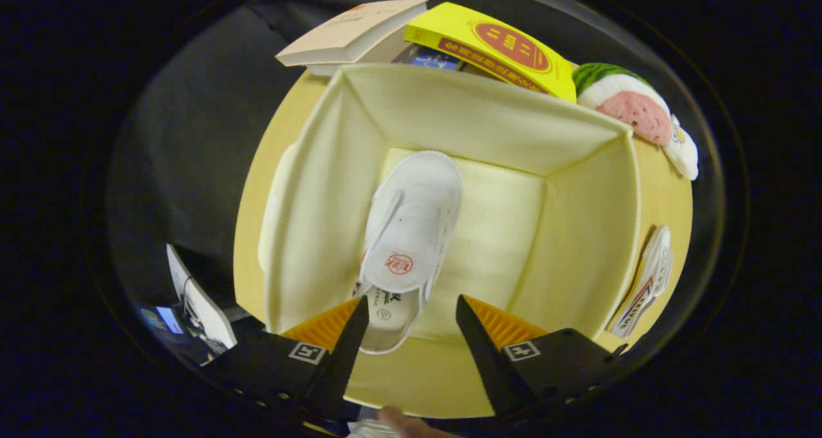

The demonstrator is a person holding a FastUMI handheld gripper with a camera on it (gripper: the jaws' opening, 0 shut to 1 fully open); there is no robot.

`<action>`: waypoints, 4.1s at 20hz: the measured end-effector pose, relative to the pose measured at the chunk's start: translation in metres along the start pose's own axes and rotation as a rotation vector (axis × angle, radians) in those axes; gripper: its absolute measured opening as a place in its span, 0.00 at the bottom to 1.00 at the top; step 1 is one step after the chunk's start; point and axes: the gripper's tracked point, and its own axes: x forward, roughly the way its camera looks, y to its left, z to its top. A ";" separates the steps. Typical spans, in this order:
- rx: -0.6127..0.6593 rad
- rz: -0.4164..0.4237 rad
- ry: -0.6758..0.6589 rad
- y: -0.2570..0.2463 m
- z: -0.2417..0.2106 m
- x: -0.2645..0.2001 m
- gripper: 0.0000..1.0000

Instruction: Open the storage box then place both shoes into the box .Put the left shoe in first, then the right shoe, with the right side of both shoes facing outward in a uniform manner.

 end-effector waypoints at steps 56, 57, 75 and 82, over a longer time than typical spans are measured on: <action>0.361 -0.108 -0.171 -0.464 -0.092 0.038 0.01; 0.387 -0.087 -0.197 -0.463 -0.089 0.034 0.01; 0.324 0.070 -0.305 -0.277 -0.052 -0.152 0.01; 0.206 0.113 -0.292 -0.148 -0.025 -0.160 0.01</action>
